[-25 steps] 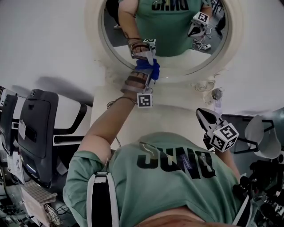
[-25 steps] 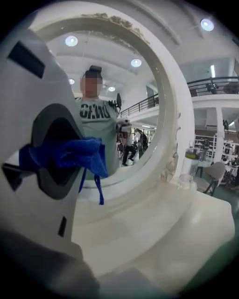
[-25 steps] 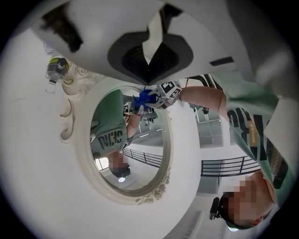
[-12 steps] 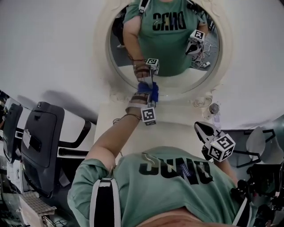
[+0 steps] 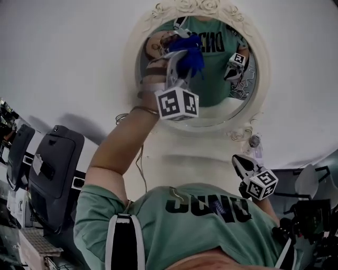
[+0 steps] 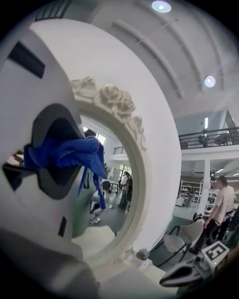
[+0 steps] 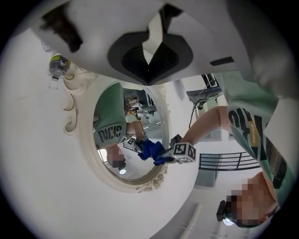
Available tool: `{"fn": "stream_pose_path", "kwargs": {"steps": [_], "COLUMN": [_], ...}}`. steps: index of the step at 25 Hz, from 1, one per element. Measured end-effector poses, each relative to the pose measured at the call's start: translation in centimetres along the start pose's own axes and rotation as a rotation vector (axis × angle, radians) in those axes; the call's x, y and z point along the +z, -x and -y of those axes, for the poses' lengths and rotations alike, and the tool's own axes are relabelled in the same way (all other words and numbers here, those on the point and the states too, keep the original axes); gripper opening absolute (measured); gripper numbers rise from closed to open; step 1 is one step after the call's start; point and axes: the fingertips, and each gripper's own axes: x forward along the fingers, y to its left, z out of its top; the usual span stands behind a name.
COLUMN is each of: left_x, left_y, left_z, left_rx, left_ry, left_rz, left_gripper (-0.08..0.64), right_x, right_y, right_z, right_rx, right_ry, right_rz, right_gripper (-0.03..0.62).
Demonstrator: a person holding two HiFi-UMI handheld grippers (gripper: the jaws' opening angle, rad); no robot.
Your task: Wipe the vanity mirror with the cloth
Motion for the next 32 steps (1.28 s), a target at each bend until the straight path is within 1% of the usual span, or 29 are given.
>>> {"fn": "stream_pose_path", "kwargs": {"steps": [1, 3, 5, 7, 9, 11, 12, 16, 20, 23, 26, 28, 32], "left_x": [0.8, 1.5, 1.7, 1.7, 1.7, 1.4, 1.2, 0.9, 0.8, 0.0, -1.8, -3.8, -8.7], "left_y": [-0.6, -1.8, -2.8, -3.8, -4.6, -5.2, -5.2, -4.9, -4.5, -3.6, -1.9, -0.7, 2.2], "left_z": [-2.1, -5.0, -7.0, -8.3, -8.3, -7.9, -7.7, -7.5, -6.5, -2.5, 4.6, 10.4, 22.2], "left_rx": [0.035, 0.08, 0.113, 0.126, 0.12, 0.134, 0.144, 0.175, 0.218, 0.192, 0.131, 0.052, -0.152], "left_ry": [-0.017, -0.071, -0.105, -0.118, -0.14, -0.17, -0.172, -0.135, -0.176, -0.211, -0.284, -0.311, -0.333], "left_rz": [0.001, -0.016, -0.034, -0.051, -0.066, -0.072, -0.07, -0.048, -0.021, -0.002, 0.001, -0.012, -0.062], "left_gripper": [0.08, 0.08, 0.08, 0.08, 0.08, 0.08, 0.08, 0.08, 0.074, 0.071, 0.066, 0.063, 0.066], "right_x": [0.1, 0.1, 0.0, -0.1, 0.0, -0.1, -0.3, -0.8, -0.9, -1.0, -1.4, -1.5, -1.7], "right_y": [0.0, -0.1, -0.2, 0.0, 0.4, 0.5, 0.4, 0.3, 0.0, -0.3, 0.0, 0.1, 0.0], "right_z": [-0.1, -0.2, 0.0, 0.3, 0.5, 0.7, 0.7, 0.5, -0.2, -0.3, 0.0, 0.0, 0.0], "right_rx": [0.003, 0.007, 0.005, -0.002, -0.011, -0.016, -0.017, -0.016, -0.006, 0.002, -0.003, -0.006, -0.011], "right_ry": [0.001, 0.002, -0.006, -0.014, -0.019, -0.023, -0.025, -0.029, -0.022, -0.015, -0.021, -0.025, -0.025], "right_rz": [0.007, 0.017, 0.023, 0.025, 0.027, 0.027, 0.023, -0.002, -0.025, -0.035, -0.049, -0.056, -0.068], "right_gripper": [0.008, 0.008, 0.008, 0.008, 0.008, 0.008, 0.008, 0.008, 0.008, 0.008, 0.008, 0.008, 0.008]}}
